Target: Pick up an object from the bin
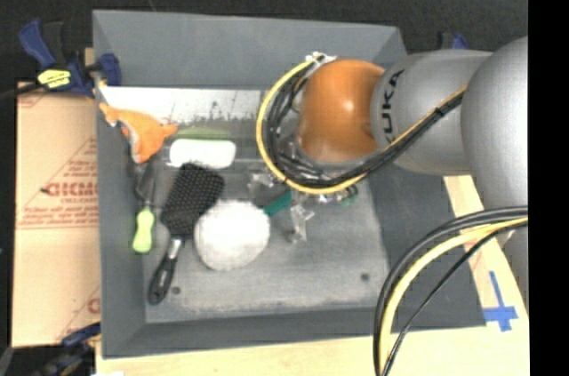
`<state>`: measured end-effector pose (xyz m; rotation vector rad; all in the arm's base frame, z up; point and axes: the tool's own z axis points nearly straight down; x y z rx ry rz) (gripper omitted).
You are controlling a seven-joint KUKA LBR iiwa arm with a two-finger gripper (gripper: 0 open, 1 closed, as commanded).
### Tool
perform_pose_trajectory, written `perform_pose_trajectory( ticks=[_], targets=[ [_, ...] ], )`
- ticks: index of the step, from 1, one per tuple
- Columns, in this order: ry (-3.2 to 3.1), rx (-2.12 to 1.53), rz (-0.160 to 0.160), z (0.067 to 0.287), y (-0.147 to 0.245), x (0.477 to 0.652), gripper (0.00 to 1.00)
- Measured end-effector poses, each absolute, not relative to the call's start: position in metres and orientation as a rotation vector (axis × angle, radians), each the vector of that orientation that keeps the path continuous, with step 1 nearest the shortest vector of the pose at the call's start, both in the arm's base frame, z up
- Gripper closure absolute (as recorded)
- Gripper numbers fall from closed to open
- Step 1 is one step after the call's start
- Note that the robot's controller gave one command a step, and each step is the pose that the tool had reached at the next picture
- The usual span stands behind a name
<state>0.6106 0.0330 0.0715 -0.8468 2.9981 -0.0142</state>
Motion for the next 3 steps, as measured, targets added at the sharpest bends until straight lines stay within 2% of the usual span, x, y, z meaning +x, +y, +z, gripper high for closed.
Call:
perform_pose_trajectory(
  ticks=[1,3],
  targets=[
    [3.107,-0.373,0.000,0.0719,0.0429,0.5903,1.00],
    [3.104,-0.373,-0.001,0.0744,0.0424,0.5907,1.00]
  ],
)
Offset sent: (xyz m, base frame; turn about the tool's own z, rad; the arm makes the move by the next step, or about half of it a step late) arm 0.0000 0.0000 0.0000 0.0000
